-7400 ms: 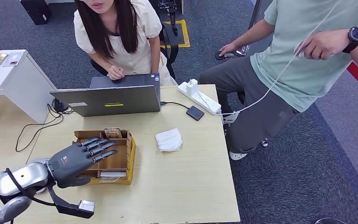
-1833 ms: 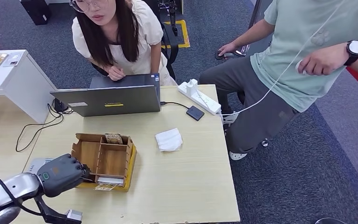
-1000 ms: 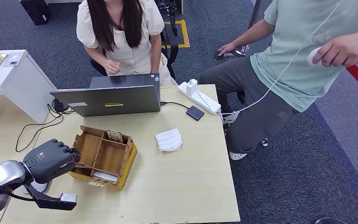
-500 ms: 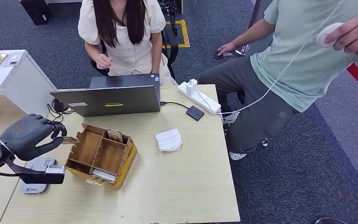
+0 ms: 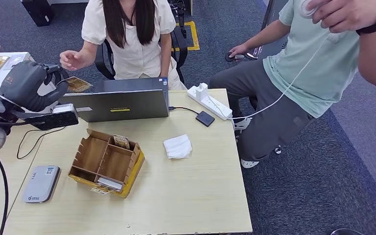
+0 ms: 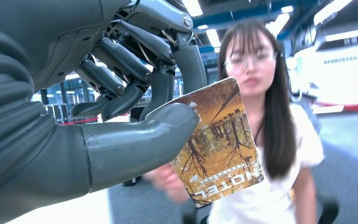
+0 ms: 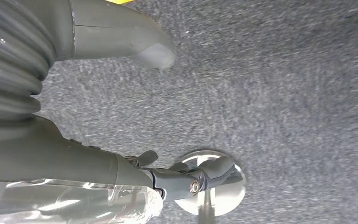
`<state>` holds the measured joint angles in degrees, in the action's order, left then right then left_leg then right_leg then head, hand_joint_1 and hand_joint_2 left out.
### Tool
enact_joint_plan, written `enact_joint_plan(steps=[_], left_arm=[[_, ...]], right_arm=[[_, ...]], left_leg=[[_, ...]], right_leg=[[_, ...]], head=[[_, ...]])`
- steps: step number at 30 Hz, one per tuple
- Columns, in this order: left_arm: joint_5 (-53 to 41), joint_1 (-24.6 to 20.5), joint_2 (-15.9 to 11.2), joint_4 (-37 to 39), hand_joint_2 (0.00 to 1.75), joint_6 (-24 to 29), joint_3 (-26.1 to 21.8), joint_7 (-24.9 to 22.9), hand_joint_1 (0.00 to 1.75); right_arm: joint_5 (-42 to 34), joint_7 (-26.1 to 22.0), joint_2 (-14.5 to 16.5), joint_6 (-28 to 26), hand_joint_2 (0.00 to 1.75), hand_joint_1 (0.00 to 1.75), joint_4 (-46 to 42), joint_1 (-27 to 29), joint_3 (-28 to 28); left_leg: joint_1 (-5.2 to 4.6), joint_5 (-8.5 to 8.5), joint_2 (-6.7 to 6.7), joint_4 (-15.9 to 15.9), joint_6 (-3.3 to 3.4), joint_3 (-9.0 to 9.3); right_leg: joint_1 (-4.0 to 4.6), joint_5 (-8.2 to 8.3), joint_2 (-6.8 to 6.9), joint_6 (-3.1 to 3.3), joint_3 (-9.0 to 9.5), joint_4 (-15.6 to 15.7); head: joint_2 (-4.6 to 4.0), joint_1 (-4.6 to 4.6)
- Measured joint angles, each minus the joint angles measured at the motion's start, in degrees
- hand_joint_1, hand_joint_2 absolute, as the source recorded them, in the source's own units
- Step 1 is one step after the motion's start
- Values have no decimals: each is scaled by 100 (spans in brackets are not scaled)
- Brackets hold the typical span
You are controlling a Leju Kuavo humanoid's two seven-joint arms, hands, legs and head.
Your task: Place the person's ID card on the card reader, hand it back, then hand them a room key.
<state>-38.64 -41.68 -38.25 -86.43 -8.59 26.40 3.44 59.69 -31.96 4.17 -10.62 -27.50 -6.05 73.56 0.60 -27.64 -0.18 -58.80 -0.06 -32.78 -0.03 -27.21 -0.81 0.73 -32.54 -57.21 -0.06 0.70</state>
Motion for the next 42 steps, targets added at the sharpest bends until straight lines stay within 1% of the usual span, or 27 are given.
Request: enact_joint_plan(steps=[4,6,7,10,11,13,16,21,32,33,36,37,42], left_arm=[[-18,-33,71,29,175,16,6,-10,175],[-62,-124,226,114,175,45,27,-31,175],[-122,-236,414,229,175,85,58,-68,175],[-330,-678,1182,702,175,346,184,-259,175],[-361,-757,1335,798,175,419,208,-301,175],[-393,-809,1471,897,175,485,228,-328,175],[-479,-841,1612,1037,175,574,237,-357,175],[-729,-845,1751,1225,175,806,240,-449,175],[-980,-835,1895,1441,175,1012,241,-557,175],[-1042,-831,1904,1454,175,1057,241,-583,155],[-1168,-814,1929,1496,175,1160,241,-634,24],[-1192,-804,1934,1510,175,1186,241,-640,0],[-1341,-741,1952,1564,175,1356,240,-688,0]], right_arm=[[-2,5,0,-1,175,0,4,-5,-14],[-9,21,-2,-13,175,0,11,-11,-51],[-31,34,-7,-34,175,0,25,-28,-106],[-162,101,-47,-102,175,0,97,-77,-357],[-190,116,-58,-110,175,0,115,-80,-415],[-206,127,-63,-125,175,0,135,-82,-478],[-241,153,-81,-150,175,0,170,-70,-566],[-308,179,-107,-169,175,0,206,-57,-702],[-369,230,-109,-171,175,0,236,-48,-847],[-386,237,-109,-171,175,0,236,-46,-868],[-413,261,-109,-171,175,0,236,-39,-927],[-416,269,-109,-171,175,0,236,-36,-940],[-445,312,-109,-171,175,0,235,-14,-1020]], left_leg=[[0,0,1,-1,0,0],[0,2,-4,-2,2,-2],[0,3,-6,-3,4,-4],[0,4,-9,-4,7,-8],[0,4,-8,-4,7,-8],[0,4,-5,-4,7,-7],[1,4,-4,-4,7,-7],[2,4,-4,-3,6,-7],[1,4,-4,-3,7,-8],[1,4,-4,-3,7,-8],[1,4,-4,-3,7,-8],[1,4,-4,-3,7,-8],[2,4,-4,-3,6,-8]], right_leg=[[0,0,-1,-1,0,0],[0,1,4,-2,0,0],[0,2,7,-3,0,0],[0,3,9,-5,-2,0],[0,3,8,-5,-2,0],[0,3,4,-5,-2,0],[0,3,2,-5,-3,0],[2,3,2,-5,-4,-1],[1,3,2,-5,-4,-1],[1,3,2,-5,-4,-1],[1,3,2,-5,-4,-1],[1,3,2,-5,-4,-1],[2,3,3,-5,-3,-2]], head=[[1,4],[2,4],[2,4],[1,0],[1,0],[2,0],[2,0],[2,1],[2,1],[2,1],[2,2],[2,1],[2,2]])
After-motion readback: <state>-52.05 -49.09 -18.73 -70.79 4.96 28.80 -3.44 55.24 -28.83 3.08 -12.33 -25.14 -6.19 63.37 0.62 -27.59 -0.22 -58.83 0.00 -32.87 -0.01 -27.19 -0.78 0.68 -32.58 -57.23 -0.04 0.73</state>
